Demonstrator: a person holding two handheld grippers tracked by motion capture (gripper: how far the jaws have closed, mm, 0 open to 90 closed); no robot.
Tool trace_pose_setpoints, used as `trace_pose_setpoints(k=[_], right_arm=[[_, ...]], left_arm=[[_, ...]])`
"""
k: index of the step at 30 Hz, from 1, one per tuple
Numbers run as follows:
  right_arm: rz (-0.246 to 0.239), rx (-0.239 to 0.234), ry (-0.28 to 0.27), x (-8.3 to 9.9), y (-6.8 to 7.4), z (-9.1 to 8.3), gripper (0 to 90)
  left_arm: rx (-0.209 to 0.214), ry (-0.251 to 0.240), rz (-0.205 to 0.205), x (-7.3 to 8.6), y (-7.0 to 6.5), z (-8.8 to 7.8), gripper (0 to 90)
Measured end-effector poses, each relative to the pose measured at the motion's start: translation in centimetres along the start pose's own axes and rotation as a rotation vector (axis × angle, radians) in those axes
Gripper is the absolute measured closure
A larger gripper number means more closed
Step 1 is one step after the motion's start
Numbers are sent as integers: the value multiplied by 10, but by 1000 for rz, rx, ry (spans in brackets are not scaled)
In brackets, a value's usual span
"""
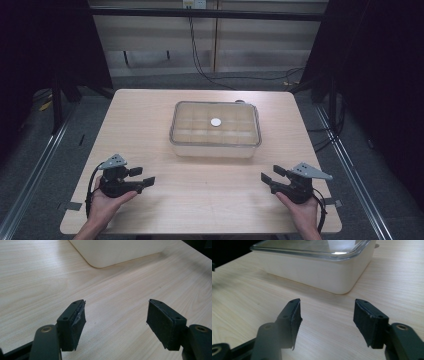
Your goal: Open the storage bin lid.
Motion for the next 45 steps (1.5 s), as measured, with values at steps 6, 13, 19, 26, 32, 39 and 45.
trace_pose_setpoints(k=[6,13,19,26,32,39,45], right_arm=[[8,-3,31,2,2,1,462],[26,-22,90,0,6,0,461],[15,-58,115,-8,13,2,452],[15,-59,99,-24,6,-2,408],[20,-81,85,-42,2,2,400],[8,-90,93,-62,-2,17,386],[-6,-76,56,-72,-9,21,362]], left_arm=[[25,12,7,-1,-2,4,335],[36,15,49,-1,-9,1,336],[9,-21,17,-6,-3,-5,320],[-8,-38,15,-18,2,-6,334],[-9,-53,22,-36,-2,-1,371],[-18,-60,52,-52,-4,4,330],[-37,-32,62,-60,-2,12,341]])
Point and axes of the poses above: each handheld gripper's, and its own axes: z roughly forward along the jaws, x roughly out of its underside, y roughly to its left, the point moved 5 cm from there along z, roughly forward along the jaws, and after that the axes turned 7 degrees about -x, right-handed, at the moved point
